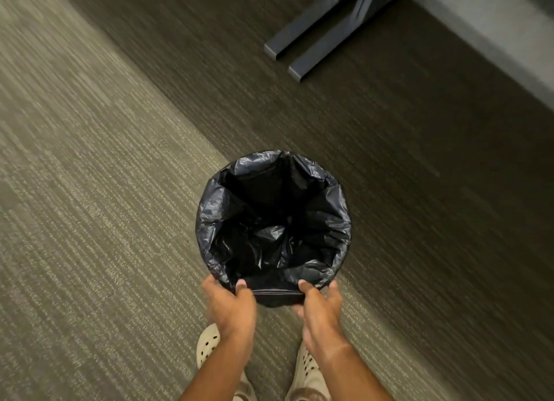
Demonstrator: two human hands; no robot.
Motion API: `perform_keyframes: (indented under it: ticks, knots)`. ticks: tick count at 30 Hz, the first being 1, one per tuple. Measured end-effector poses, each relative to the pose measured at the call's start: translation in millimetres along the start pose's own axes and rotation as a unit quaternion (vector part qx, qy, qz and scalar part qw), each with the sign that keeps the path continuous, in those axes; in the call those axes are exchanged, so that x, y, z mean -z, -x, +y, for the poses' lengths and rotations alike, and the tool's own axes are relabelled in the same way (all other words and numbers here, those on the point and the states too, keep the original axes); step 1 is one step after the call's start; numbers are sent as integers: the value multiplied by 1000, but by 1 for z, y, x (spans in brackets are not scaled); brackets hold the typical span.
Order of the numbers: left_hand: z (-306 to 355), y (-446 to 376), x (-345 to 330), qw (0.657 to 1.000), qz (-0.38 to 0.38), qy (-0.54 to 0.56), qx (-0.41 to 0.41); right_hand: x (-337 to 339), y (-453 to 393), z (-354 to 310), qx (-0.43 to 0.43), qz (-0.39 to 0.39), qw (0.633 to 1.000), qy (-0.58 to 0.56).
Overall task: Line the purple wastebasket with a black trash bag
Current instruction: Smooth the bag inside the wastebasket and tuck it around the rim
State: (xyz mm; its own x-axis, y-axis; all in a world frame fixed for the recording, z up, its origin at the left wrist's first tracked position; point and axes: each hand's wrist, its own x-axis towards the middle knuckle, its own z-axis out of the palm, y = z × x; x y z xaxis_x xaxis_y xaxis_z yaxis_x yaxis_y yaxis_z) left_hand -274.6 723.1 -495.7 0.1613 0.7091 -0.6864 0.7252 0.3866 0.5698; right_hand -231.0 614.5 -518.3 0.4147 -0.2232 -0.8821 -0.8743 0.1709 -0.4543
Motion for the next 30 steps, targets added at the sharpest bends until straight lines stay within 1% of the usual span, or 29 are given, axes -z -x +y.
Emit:
perform_keyframes:
  ticks: [3, 7, 10, 14, 17, 20, 24, 30]
  knots:
    - [24, 0, -11, 1000, -21, 7, -5, -4, -5, -29, 23, -6, 1000, -5]
    - [70, -10, -41, 998, -52, 24, -26, -13, -18, -81, 42, -10, 998, -34]
    - [102, -29, -75, 995, -78, 22, -53, -25, -35, -124, 71, -6, 996, -44]
    - [148, -60, -129, 989, -124, 40, -65, -43, -65, -183, 94, -20, 992, -83]
    - [178, -80, -166, 988, -126, 40, -84, -54, -89, -220, 116, -44, 989, -79]
    - [203, -88, -194, 986, -116, 43, -111, -61, -110, -250, 139, -46, 986, -74]
    - [219, -89, -220, 984, -110, 29, -134, -61, -130, -274, 134, -66, 984, -100]
    - [215, -88, -234, 983, -142, 34, -113, -51, -147, -272, 108, -51, 986, -113]
